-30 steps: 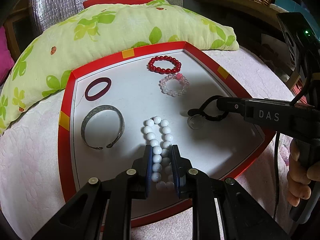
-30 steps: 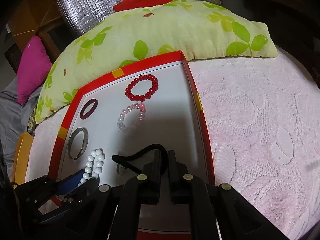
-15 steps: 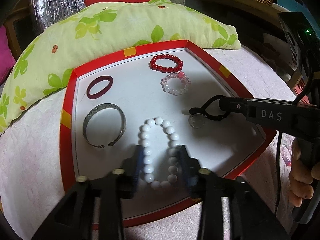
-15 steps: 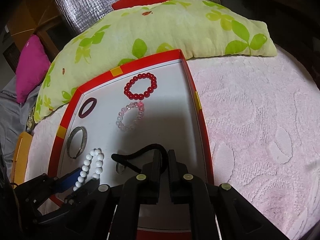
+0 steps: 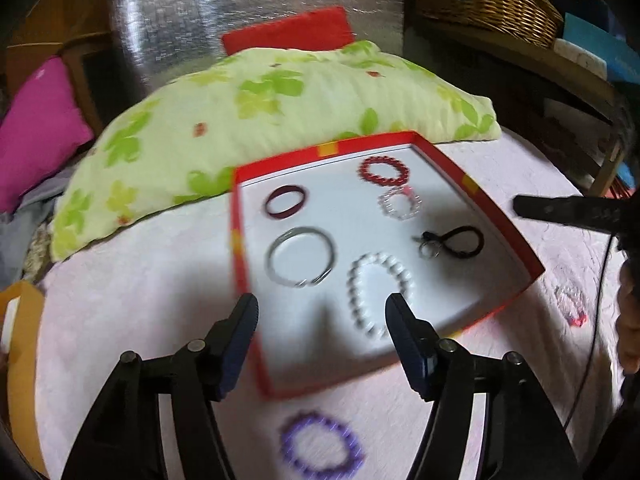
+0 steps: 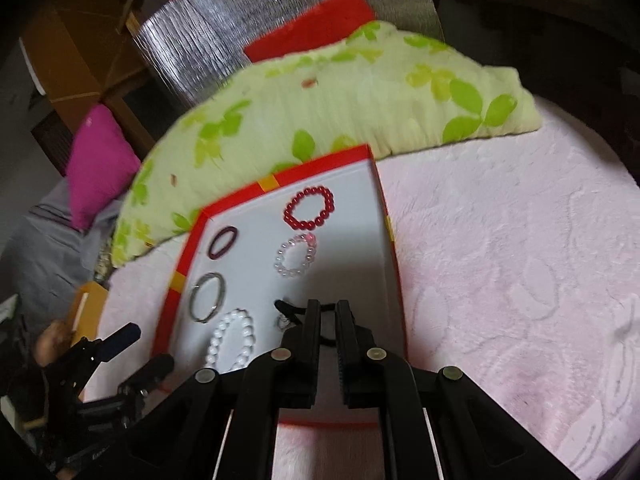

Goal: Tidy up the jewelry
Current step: 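Move the left tool toward the purple bead bracelet while the right tool approaches the pink bead bracelet, then grasp the purple bead bracelet with the left tool while the right tool grasps the pink bead bracelet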

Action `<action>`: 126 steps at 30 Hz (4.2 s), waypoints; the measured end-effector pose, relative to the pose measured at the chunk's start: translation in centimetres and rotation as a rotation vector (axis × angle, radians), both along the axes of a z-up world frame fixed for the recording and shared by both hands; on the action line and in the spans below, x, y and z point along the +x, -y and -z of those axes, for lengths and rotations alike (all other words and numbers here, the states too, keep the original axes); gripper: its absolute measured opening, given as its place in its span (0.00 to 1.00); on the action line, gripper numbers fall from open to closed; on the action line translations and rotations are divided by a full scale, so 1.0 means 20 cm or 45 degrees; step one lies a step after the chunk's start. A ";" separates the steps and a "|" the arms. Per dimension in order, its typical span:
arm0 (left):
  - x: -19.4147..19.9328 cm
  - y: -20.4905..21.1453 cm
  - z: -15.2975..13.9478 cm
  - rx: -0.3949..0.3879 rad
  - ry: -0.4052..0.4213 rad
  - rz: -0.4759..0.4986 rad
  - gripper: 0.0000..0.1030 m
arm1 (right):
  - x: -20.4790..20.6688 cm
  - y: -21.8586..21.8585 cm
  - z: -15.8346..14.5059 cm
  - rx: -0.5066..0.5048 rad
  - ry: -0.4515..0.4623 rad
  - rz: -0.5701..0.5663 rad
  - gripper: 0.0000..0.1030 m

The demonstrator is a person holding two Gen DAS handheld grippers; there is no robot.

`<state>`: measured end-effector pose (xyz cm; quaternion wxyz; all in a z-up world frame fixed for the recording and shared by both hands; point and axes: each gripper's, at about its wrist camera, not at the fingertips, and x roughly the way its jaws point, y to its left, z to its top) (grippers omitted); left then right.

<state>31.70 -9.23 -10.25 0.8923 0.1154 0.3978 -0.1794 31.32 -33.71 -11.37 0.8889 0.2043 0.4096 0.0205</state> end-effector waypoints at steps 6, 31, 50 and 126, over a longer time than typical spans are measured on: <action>-0.18 -0.13 -0.06 0.018 0.043 -0.065 0.65 | -0.18 0.04 -0.08 -0.025 0.037 0.014 0.08; -0.46 -0.29 0.25 -0.031 -0.158 -0.169 0.68 | -0.68 0.25 0.04 -0.012 -0.099 0.139 0.18; -0.40 -0.26 0.28 -0.021 -0.179 -0.200 0.68 | -0.49 0.26 0.27 -0.151 -0.256 0.191 0.18; -0.36 -0.22 0.25 -0.161 -0.133 -0.103 0.09 | -0.58 0.13 0.14 -0.012 -0.113 0.052 0.08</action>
